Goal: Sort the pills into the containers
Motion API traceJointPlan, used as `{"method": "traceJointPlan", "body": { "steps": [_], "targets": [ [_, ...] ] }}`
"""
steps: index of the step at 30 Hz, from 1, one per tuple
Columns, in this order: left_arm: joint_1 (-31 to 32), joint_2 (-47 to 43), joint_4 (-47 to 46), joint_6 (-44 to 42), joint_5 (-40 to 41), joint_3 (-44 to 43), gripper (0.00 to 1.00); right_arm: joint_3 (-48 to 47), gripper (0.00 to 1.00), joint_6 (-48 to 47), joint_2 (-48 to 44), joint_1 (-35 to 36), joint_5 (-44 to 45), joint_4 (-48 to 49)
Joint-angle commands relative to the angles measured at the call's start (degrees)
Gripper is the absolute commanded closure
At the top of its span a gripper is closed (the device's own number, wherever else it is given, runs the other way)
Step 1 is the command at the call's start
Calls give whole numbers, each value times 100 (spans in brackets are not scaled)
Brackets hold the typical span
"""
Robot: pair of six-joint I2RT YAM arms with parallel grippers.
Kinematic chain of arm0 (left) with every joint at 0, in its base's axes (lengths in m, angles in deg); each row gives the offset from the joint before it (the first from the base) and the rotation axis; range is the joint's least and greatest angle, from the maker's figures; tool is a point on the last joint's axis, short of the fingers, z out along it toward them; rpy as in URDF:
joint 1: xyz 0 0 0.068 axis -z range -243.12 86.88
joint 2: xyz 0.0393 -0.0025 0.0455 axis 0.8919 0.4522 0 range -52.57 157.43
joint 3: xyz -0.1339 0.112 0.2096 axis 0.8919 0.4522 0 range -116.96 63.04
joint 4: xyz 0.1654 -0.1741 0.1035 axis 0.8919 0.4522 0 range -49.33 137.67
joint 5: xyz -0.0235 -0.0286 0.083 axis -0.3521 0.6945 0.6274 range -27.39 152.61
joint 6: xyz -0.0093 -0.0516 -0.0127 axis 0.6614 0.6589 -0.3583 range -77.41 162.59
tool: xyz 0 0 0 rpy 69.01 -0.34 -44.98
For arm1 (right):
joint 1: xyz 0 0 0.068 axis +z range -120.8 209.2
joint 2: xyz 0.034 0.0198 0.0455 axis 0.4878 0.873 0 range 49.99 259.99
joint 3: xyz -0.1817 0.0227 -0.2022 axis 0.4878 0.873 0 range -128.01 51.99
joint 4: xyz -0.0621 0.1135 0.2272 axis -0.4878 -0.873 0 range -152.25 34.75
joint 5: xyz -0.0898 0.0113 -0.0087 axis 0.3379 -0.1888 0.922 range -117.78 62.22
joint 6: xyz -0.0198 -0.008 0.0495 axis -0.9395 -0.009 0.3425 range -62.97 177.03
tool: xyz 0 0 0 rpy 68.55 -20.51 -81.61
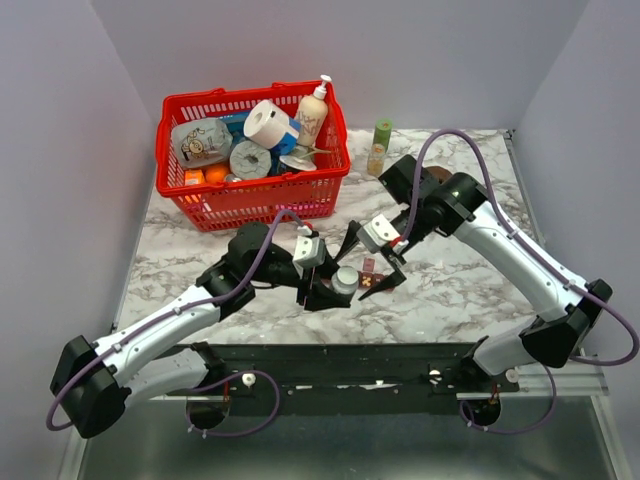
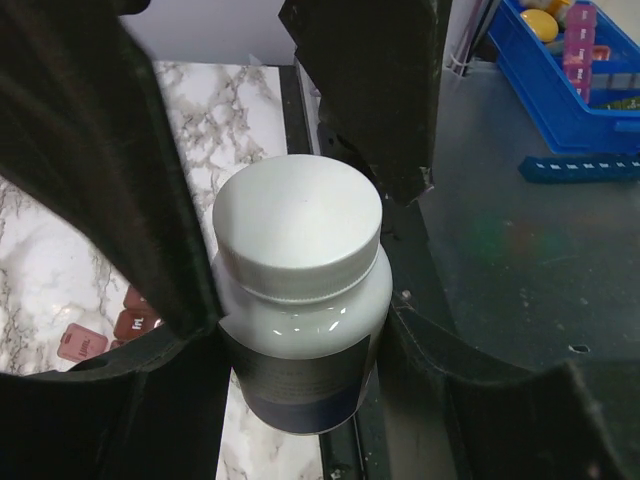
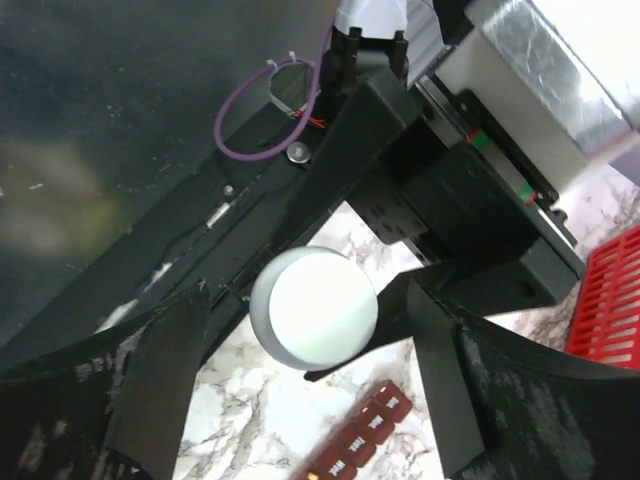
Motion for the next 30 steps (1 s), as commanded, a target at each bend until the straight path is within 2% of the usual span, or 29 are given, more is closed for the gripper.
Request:
{"method": "traceJointPlan", "body": {
  "steps": [1,7,10,11,13,14,16,19,20,21,23,24,25,27,28,30],
  "targets": [
    [-17,86,150,-259,-430,-257,100,112,17,22,-135,89,-327,-665],
    [-70,156,177,-348,-342,-327,100,253,31,417,-91,142,-257,-489],
    [-78,148,133,-339,-306,-353,100,262,42,620,-29,151,-222,-366],
    [-78,139,124,-321,-271,-353,100,253,51,707,-12,151,-222,-366],
    [-78,130,133,-347,-140,-345,100,244,61,926,-3,151,-222,-208],
    [-87,78,116,-339,139,-327,100,270,70,1102,-11,151,-187,-60],
    [-87,-36,-163,-234,553,-196,100,507,74,1953,-116,151,111,686],
    [-78,-431,-979,126,1817,137,100,1015,78,3438,-275,151,822,1890],
    [-44,-598,-1096,144,2195,182,100,1105,84,3772,-275,151,1016,2128],
    [18,-669,-1185,136,2973,217,100,1193,85,4393,-258,151,1470,2565],
    [141,-801,-1518,136,3829,314,100,1465,85,5020,-205,142,1956,2998],
    [237,-793,-1693,136,4268,349,100,1588,86,5589,-196,142,2489,3427],
    [308,-784,-2069,162,5082,419,100,1685,86,5804,-187,133,2720,3622],
    [439,-627,-2397,206,5895,446,100,1861,87,6234,-143,124,3299,3965],
    [579,-539,-2659,189,6604,420,100,1861,87,6341,-100,98,3416,4011],
    [729,-223,-2916,223,7188,385,100,1862,88,6682,-29,72,3749,4194]
  ]
}}
